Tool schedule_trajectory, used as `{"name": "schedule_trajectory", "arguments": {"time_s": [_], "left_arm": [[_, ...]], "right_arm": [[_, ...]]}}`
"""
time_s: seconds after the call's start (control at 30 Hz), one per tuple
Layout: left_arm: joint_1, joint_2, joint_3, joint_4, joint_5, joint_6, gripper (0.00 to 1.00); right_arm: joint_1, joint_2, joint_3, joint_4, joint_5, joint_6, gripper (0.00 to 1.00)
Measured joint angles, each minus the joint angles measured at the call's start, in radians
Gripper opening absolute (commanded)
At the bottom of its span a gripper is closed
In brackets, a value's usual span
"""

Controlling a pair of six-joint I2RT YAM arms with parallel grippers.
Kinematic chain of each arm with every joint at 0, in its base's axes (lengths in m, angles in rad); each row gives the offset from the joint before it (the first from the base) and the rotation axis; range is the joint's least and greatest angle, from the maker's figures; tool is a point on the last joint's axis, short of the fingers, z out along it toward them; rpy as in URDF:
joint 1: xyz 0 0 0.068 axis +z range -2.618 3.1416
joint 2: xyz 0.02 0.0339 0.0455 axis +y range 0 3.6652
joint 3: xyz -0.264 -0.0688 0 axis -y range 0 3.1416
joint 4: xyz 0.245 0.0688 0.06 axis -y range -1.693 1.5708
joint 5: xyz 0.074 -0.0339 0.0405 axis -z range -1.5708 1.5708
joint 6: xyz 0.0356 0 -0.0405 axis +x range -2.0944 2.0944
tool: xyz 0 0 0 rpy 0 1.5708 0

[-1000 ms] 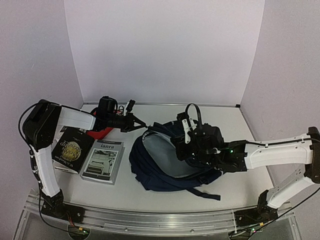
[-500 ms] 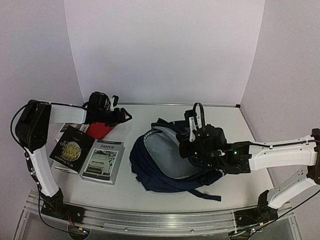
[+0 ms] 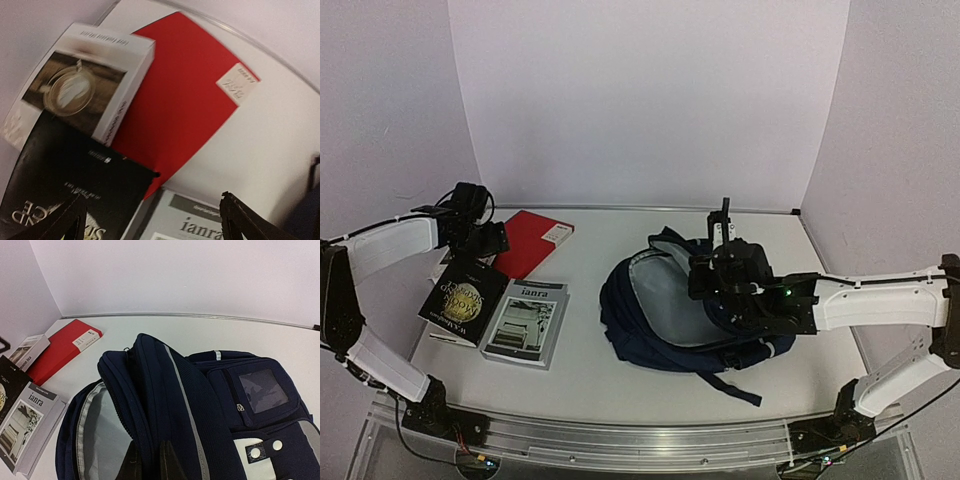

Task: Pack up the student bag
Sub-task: Unzip the student bag at the center of the board, then adjust the book at the center of the board.

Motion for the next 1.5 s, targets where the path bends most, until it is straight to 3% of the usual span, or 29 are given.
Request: {"name": "schedule_trajectory", "arguments": {"time_s": [0.23, 0.47, 0.9, 1.13, 1.5], "left_arm": [[0.011, 0.070, -0.066, -0.176, -0.137, -0.082, 0.99], [0.010, 0.187, -0.062, -0.202, -0.167, -0.090, 1.00], [-0.062, 0.316, 0.043, -0.259, -0.192, -0.038, 1.00], [-0.138, 0.428, 0.126, -0.312, -0.269, -0.035, 1.00], [-0.142, 0.490, 0.176, -0.362, -0.380, -0.033, 1.00]], "right_arm": [[-0.045, 0.003, 0.000, -0.003, -0.012, 0.034, 0.00], [-0.071, -0.005, -0.015, -0.002, -0.042, 0.058, 0.00], [-0.092, -0.020, -0.032, -0.001, -0.064, 0.074, 0.00], [-0.097, -0.021, -0.035, -0.001, -0.074, 0.077, 0.00], [-0.108, -0.056, -0.062, 0.002, -0.083, 0.077, 0.00]]}}
